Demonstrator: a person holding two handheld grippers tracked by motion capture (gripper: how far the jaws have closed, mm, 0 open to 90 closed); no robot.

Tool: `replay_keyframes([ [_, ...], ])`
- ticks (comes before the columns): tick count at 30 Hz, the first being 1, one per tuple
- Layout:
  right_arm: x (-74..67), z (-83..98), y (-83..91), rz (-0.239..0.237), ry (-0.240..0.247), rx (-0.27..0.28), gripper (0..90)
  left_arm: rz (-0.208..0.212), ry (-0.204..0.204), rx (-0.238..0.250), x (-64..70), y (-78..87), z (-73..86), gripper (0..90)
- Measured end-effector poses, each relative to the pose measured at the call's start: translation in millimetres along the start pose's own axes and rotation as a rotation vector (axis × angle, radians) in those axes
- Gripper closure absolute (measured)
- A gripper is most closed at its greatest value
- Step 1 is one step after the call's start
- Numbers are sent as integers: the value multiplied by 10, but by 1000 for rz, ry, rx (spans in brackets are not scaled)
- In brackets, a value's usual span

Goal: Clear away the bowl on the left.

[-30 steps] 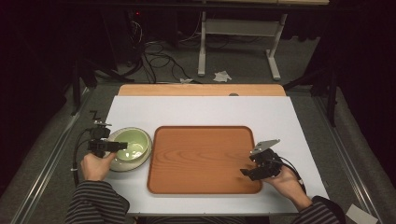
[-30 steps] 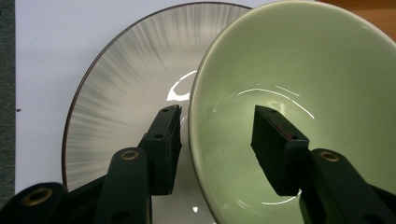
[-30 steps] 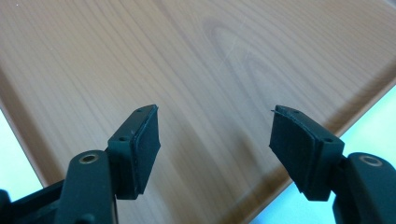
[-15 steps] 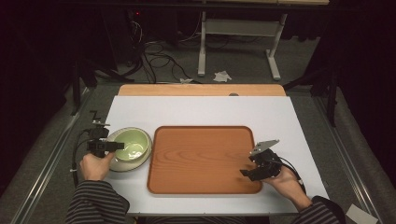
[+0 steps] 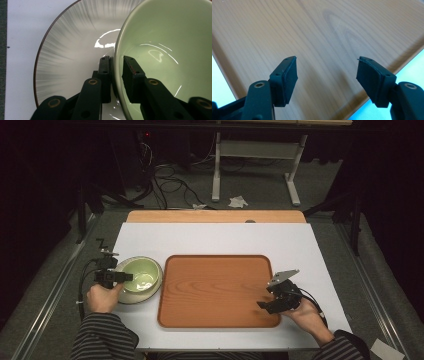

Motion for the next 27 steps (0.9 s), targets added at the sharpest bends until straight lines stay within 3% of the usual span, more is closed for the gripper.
replay_keyframes([
  [27, -19, -6, 5, 2, 5, 3, 347, 28, 38, 0, -13, 8, -2, 836],
])
Point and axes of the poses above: each handheld gripper's, and its own axes: y roughly backward along the jaws, z roughly out of its underside, x roughly to its right, the point moved 1 cm from there along -y, roughly forward along the jaws, and after that the axes turned 9 degrees about z, right-handed, at the moved point
